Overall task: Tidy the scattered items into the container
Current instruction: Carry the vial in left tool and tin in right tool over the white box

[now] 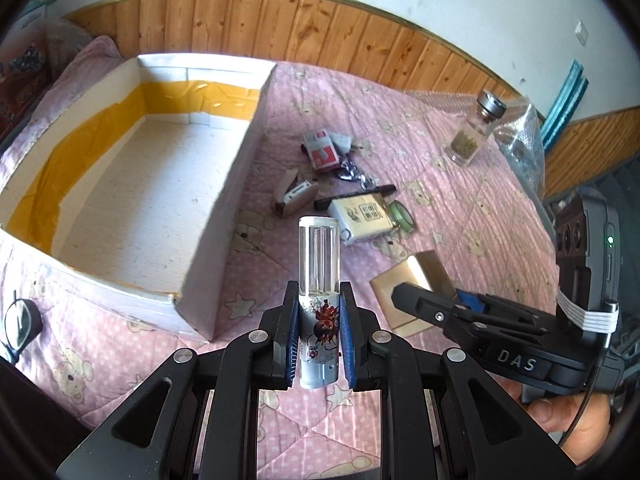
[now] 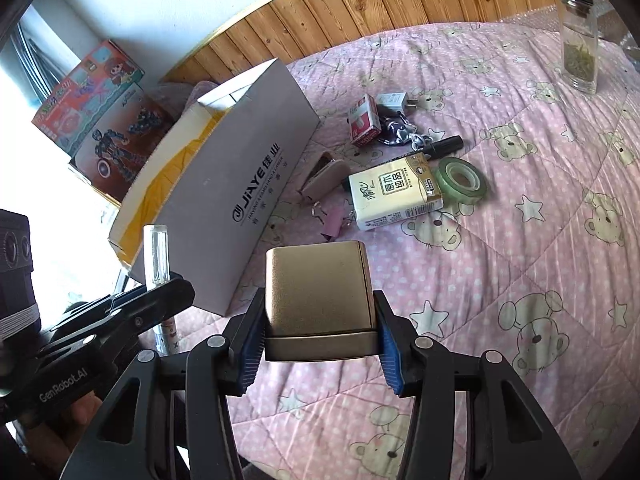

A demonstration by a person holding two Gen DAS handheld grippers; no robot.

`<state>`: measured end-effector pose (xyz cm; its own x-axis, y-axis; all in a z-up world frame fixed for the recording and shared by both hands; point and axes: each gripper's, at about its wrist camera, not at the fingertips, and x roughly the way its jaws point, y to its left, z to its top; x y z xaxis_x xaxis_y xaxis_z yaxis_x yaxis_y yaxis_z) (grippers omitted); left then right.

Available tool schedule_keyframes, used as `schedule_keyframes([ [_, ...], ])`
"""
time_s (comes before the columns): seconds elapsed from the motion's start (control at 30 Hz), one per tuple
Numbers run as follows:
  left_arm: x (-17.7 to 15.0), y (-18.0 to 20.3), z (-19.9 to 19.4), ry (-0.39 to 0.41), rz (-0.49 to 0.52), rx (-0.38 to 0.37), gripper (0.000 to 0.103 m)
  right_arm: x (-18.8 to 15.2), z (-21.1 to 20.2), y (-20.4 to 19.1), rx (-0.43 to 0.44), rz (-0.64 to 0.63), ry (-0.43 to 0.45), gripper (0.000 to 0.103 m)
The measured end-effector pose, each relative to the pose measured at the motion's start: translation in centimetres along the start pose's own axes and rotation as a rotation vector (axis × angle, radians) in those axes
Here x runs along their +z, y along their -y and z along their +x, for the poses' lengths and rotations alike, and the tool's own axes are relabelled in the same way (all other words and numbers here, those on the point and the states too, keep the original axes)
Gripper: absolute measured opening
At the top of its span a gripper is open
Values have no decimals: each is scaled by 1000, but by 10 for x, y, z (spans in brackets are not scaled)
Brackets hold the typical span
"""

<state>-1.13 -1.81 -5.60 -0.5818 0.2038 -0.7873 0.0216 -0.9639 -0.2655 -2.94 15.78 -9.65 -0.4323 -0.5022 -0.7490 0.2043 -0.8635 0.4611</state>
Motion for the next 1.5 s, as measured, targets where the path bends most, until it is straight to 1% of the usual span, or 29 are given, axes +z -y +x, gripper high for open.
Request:
schedule_keyframes([
  [0.13, 5, -8, -10, 26, -25, -13, 18, 2, -8, -10, 23, 3, 9, 50],
  [0.53, 12, -25, -29, 65, -65, -33, 18, 6, -16, -37, 23, -26, 19, 50],
  [1.0, 31, -55, -43, 113, -119, -50, 18, 19, -20, -69, 10, -80, 26, 50],
  [1.5, 44, -79, -47, 125, -150, -23, 18, 40, -20, -103, 17, -138, 39, 50],
])
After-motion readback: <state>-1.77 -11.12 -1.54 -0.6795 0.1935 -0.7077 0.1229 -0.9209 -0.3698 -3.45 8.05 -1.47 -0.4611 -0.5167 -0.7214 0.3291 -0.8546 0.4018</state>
